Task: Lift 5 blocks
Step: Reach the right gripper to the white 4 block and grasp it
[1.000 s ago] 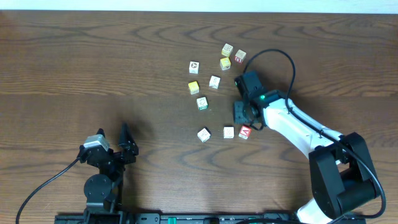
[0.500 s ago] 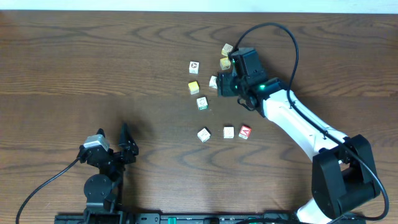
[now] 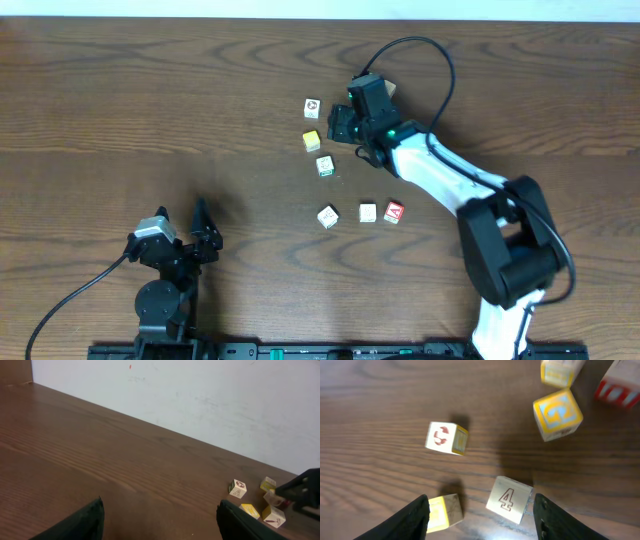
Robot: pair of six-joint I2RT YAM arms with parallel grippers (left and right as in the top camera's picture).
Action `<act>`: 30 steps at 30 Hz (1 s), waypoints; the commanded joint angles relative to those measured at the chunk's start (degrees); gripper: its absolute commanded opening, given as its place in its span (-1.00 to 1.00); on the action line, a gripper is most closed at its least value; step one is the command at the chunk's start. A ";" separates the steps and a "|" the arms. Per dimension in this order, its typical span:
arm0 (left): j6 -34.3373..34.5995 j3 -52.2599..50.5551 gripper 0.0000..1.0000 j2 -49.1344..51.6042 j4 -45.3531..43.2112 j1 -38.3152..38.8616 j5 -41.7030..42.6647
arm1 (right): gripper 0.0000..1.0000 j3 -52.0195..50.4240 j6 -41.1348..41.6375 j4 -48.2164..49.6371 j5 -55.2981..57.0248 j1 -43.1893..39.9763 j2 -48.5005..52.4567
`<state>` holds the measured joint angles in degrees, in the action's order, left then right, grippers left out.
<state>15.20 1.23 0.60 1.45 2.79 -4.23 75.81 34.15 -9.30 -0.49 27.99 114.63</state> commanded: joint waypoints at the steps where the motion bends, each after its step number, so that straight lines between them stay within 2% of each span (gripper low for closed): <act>1: 0.11 -0.98 0.45 -0.31 2.36 -0.09 -0.76 | 0.18 4.09 3.04 -1.53 0.68 0.20 3.13; 6: 0.11 -0.98 0.45 -0.31 2.36 -0.09 -0.76 | 0.04 4.55 8.68 -3.96 4.13 0.20 5.14; 17: 0.11 -0.98 0.45 -0.31 2.36 -0.09 -0.76 | 0.09 4.55 8.68 -4.79 4.09 0.39 6.99; 22: 0.11 -0.98 0.46 -0.31 2.36 -0.09 -0.76 | -0.01 4.55 8.66 -4.22 4.11 0.57 7.04; 26: 0.11 -0.98 0.45 -0.31 2.36 -0.09 -0.76 | -0.07 4.55 7.52 -4.26 4.33 0.57 7.17; 30: 0.11 -0.98 0.45 -0.31 2.36 -0.09 -0.76 | -0.10 4.55 2.69 -4.59 4.35 0.57 7.21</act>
<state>15.22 1.23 0.60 1.45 2.79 -4.23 79.09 40.95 -13.72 2.63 28.01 120.86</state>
